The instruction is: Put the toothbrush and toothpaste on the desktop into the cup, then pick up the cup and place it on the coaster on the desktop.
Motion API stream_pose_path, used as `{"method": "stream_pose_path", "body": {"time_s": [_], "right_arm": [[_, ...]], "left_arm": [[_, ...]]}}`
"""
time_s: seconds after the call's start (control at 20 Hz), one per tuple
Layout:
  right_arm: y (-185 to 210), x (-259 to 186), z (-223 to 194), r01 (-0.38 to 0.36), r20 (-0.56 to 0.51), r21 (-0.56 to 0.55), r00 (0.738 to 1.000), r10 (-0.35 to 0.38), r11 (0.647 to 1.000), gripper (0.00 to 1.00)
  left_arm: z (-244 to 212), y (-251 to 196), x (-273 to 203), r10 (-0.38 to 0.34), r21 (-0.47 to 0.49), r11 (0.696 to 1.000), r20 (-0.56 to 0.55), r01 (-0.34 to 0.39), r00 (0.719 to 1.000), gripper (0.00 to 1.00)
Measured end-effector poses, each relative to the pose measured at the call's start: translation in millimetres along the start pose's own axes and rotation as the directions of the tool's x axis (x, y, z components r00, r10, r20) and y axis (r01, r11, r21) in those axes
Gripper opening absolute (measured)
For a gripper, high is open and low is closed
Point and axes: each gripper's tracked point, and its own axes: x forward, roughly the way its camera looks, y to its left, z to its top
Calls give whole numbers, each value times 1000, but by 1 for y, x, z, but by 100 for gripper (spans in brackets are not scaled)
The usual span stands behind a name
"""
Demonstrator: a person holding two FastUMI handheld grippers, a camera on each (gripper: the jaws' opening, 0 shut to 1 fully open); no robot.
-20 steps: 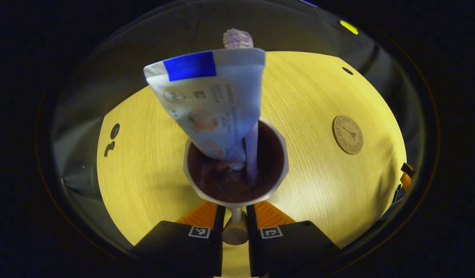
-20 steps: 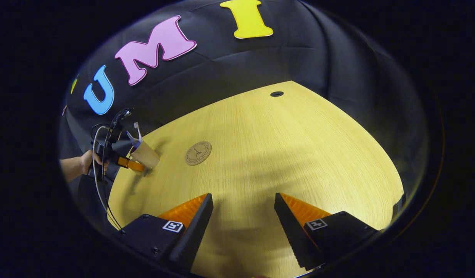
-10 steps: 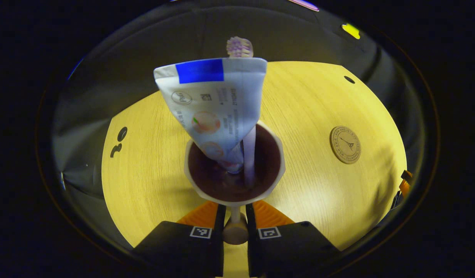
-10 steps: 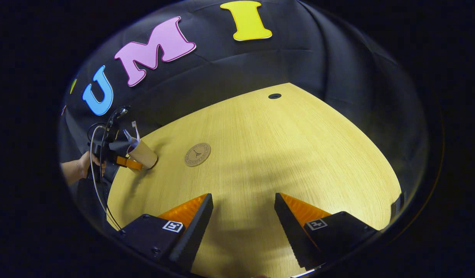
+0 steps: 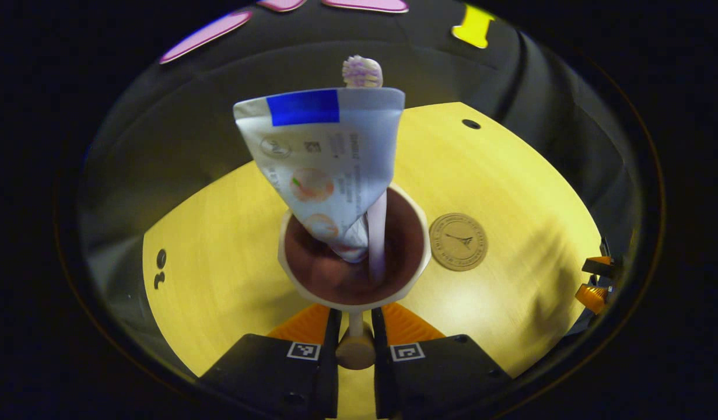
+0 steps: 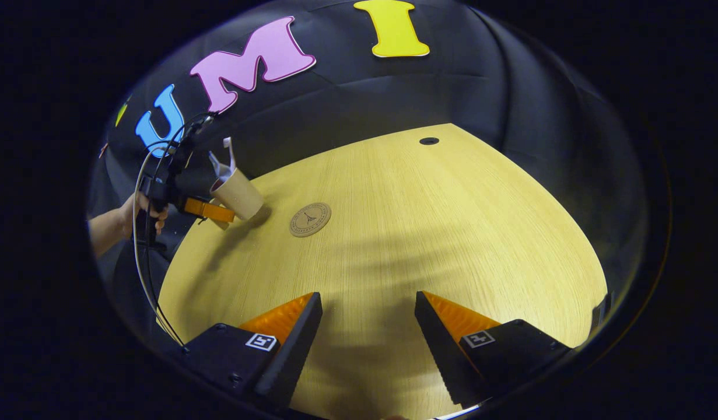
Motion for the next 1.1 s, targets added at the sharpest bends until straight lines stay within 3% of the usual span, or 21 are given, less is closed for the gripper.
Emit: {"method": "stream_pose_path", "body": {"time_s": [0.1, 0.15, 0.2, 0.5, 0.95, 1.0, 1.1], "right_arm": [[-1, -2, -3, 4, 0, 8, 1000, -4, 1000, 98], [-1, -4, -5, 0, -2, 6, 1000, 0, 1000, 98], [0, -5, -8, -4, -6, -3, 1000, 4, 1000, 98], [3, -10, -15, -23, -14, -26, 1000, 22, 999, 98], [-4, -13, -21, -24, -9, 0, 1000, 24, 1000, 98], [-4, -14, -20, -25, -6, 1, 1000, 25, 1000, 98], [-3, -13, -22, -28, -4, 2, 1000, 28, 1000, 98]], "left_arm": [[7, -18, 3, -30, 54, 998, -8, 30, 1000, 29], [11, -27, 6, -46, 80, 996, -9, 46, 999, 24], [14, -35, 9, -60, 102, 993, -13, 61, 998, 29], [23, -78, 23, -105, 203, 973, -47, 112, 993, 29], [25, -99, 40, -115, 250, 959, -98, 137, 988, 29], [26, -101, 40, -116, 246, 960, -96, 136, 989, 34], [25, -102, 38, -112, 239, 962, -87, 130, 990, 30]]}}
